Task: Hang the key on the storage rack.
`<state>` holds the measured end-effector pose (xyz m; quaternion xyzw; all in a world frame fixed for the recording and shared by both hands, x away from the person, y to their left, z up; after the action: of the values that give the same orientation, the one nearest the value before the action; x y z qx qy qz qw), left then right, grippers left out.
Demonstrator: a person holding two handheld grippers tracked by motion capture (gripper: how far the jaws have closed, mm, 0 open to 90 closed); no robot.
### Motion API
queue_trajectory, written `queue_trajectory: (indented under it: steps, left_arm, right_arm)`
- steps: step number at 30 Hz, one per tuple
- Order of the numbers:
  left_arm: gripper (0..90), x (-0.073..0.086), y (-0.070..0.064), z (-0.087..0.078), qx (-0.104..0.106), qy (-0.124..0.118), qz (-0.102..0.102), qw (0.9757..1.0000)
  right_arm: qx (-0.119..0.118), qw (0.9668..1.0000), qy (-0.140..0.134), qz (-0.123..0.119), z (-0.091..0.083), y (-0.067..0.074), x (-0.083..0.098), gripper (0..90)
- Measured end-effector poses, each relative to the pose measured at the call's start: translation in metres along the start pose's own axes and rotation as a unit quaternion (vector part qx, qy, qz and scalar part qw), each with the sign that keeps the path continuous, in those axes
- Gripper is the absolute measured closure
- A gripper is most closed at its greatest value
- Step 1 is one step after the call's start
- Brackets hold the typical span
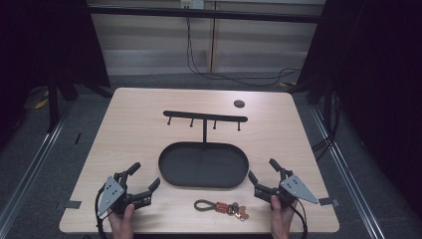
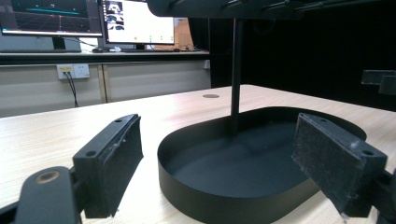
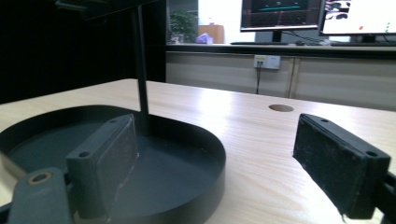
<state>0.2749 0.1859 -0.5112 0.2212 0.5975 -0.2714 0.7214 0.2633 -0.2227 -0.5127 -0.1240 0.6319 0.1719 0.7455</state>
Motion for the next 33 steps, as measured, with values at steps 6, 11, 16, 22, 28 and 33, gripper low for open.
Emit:
queue_trajectory:
  steps: [6, 11, 16, 22, 28, 33]
  left_arm:
    - [15.7, 0.0, 0.0, 0.0, -0.001, -0.001, -0.002, 1.0]
    - [15.7, 0.0, 0.0, 0.001, -0.002, -0.003, -0.004, 1.0]
    - [15.7, 0.0, 0.0, 0.001, -0.001, -0.001, -0.002, 1.0]
    - [15.7, 0.0, 0.0, 0.0, -0.001, -0.001, -0.001, 1.0]
    - [15.7, 0.0, 0.0, 0.0, -0.001, -0.001, -0.001, 1.0]
    - [15.7, 0.0, 0.0, 0.0, -0.001, -0.001, -0.001, 1.0]
  right_arm:
    - [0.007, 0.9998, 0.019, -0.001, 0.002, 0.001, 0.001, 12.6]
    - [0.013, 0.9996, 0.024, 0.009, 0.003, -0.001, 0.001, 13.0]
    - [0.015, 0.9984, 0.052, 0.012, 0.006, -0.002, 0.003, 15.6]
    - [-0.002, 0.9967, 0.08, 0.013, 0.007, 0.002, 0.003, 23.7]
    - [-0.049, 0.9918, 0.114, 0.033, 0.005, 0.014, -0.006, 35.2]
    - [-0.095, 0.9832, 0.151, 0.039, 0.007, 0.023, -0.01, 41.9]
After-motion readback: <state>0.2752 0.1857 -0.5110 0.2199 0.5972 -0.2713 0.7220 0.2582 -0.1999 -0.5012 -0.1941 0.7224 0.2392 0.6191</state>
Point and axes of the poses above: each handheld gripper's, and its own axes: z roughly forward along the jaws, x roughly out of its underside, y roughly to its left, the point moved 5 cm from there along z, roughly forward along the jaws, and after that the axes turned 12 degrees about -y, right-handed, at the moved point
